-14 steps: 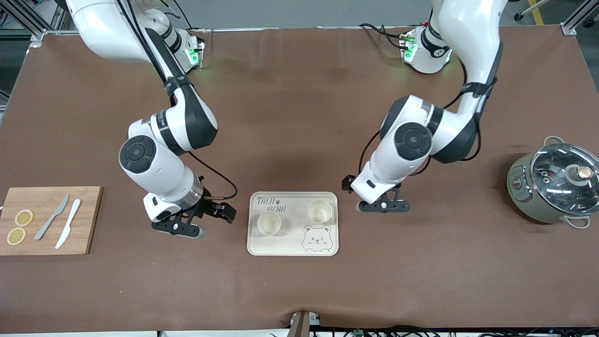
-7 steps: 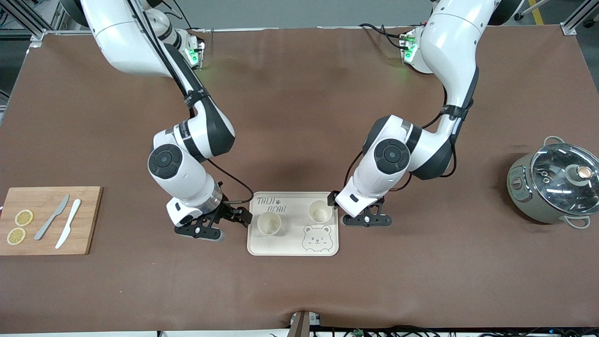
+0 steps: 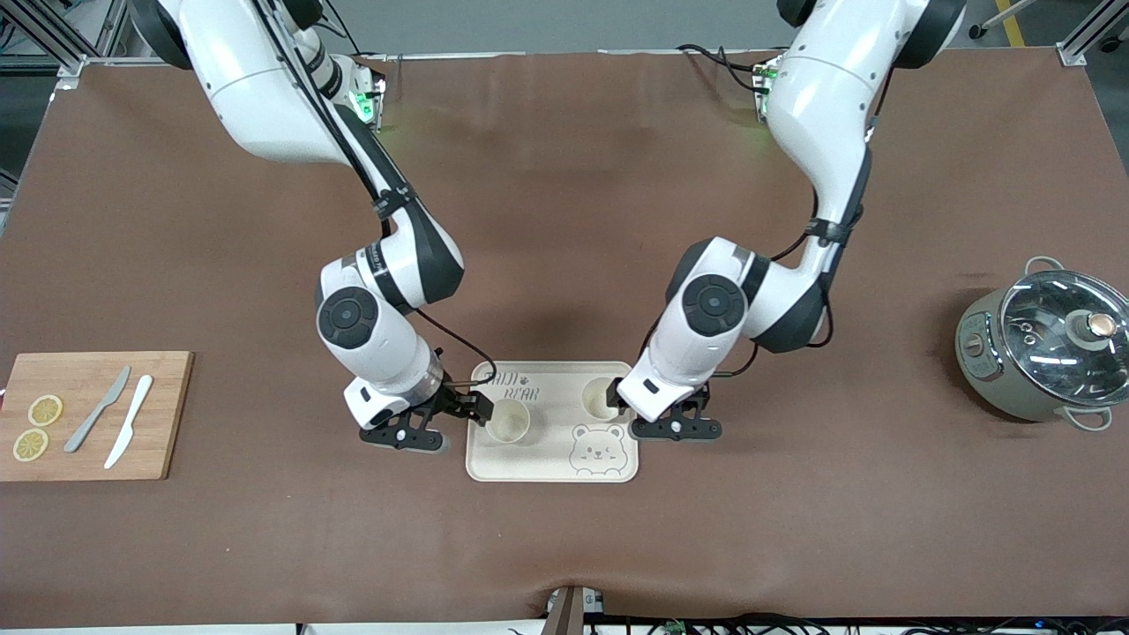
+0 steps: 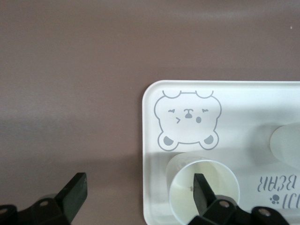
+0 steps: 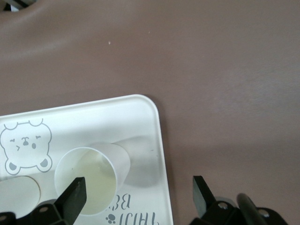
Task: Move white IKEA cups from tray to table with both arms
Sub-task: 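Lower both grippers around the white cups and close on them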
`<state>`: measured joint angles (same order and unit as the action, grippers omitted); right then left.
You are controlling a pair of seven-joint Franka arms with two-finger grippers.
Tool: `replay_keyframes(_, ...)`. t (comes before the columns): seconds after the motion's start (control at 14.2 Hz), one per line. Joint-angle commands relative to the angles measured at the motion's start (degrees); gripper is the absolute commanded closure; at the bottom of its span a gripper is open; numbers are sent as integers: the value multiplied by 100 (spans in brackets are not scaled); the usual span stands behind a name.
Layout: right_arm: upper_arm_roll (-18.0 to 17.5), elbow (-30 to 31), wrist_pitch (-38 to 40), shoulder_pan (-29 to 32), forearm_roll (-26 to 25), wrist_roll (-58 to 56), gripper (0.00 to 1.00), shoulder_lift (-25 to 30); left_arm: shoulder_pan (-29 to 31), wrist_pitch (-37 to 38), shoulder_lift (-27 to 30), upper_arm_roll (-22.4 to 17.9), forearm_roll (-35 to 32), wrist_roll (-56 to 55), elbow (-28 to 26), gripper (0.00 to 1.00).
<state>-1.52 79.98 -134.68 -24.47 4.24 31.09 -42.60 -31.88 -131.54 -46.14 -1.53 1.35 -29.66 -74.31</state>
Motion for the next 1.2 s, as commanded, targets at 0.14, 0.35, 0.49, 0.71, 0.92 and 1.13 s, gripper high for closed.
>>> replay_keyframes(0.14, 64, -220, -189, -207, -134, 117, 0, -318, -327, -153, -273, -199, -135, -365, 198, 0)
replay_keyframes(0.35, 64, -220, -225, -269, -143, 125, 0, -415, -336, -153, -273, -208, -161, -365, 163, 0)
replay_keyframes(0.49, 64, -211, -365, -277, -169, 125, 0, -485, -345, -153, -317, -208, -275, -374, 154, 0)
replay_keyframes(0.71, 64, -211, -462, -295, -187, 125, 0, -556, -415, -258, -396, -208, -319, -400, 154, 0)
replay_keyframes(0.92, 64, -202, -655, -339, -275, 125, 0, -644, -415, -346, -475, -208, -346, -453, 145, 0)
replay_keyframes(1.13, 64, -193, -664, -339, -275, 125, 0, -644, -415, -565, -580, -208, -381, -409, 137, 0)
